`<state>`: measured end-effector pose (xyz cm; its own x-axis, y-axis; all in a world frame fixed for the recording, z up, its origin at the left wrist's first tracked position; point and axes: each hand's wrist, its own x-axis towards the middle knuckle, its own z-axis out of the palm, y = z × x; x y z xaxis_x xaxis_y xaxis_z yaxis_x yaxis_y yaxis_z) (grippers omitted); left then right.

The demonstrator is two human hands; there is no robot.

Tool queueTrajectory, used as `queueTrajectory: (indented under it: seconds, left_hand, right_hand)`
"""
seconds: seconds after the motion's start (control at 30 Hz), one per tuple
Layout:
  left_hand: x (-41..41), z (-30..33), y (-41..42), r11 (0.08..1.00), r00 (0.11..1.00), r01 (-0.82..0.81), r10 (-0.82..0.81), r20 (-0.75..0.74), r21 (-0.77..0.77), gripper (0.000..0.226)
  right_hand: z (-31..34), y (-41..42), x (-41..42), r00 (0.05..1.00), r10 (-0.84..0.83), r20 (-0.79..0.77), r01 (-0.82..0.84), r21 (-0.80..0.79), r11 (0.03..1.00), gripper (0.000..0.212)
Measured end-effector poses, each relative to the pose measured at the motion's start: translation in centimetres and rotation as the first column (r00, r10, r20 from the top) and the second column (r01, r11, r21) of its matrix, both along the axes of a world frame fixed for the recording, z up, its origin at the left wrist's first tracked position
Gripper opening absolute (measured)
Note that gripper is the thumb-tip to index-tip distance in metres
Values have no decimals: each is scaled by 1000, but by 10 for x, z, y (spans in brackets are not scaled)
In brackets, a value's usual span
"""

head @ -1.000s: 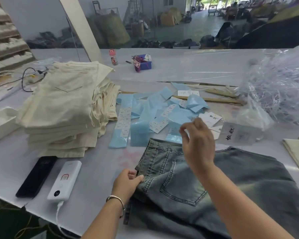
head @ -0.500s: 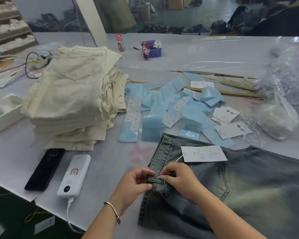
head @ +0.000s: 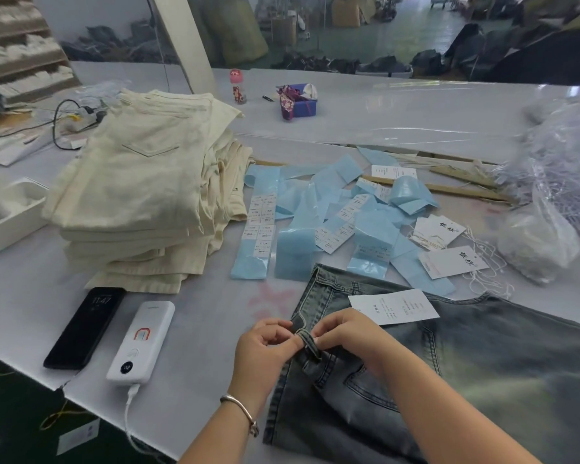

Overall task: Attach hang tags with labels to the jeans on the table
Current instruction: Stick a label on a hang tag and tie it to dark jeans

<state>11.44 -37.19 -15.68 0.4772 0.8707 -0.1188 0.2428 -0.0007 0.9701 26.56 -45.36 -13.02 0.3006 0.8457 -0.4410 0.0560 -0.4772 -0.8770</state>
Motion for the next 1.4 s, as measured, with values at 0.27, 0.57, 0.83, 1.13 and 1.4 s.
queueTrajectory:
  seconds: [0.27, 0.57, 0.83, 1.13, 1.4]
  left_hand:
    - [-2, 5, -4, 988, 986, 64, -41, -161, 141, 5]
    - [-2, 4, -10, 897, 972, 120, -19, -234, 425, 6]
    - [1, 18, 2, 999, 1000, 6, -5, -27, 41, 16]
    - [13, 25, 1, 930, 980, 134, -74, 183, -343, 11]
    - [16, 28, -8, 965, 984, 165, -147, 103, -202, 2]
  right_hand:
    - [-2, 5, 1, 984, -152, -90, 145, -87, 986, 19]
    - [-4, 4, 0, 987, -141, -74, 138, -48, 989, 12]
    - [-9, -35, 57, 686, -18, 727, 39, -12, 999, 63]
    - [-7, -30, 62, 586, 246, 772, -150, -195, 969, 37]
    - [11, -16, 59, 471, 260, 843, -69, -259, 963, 30]
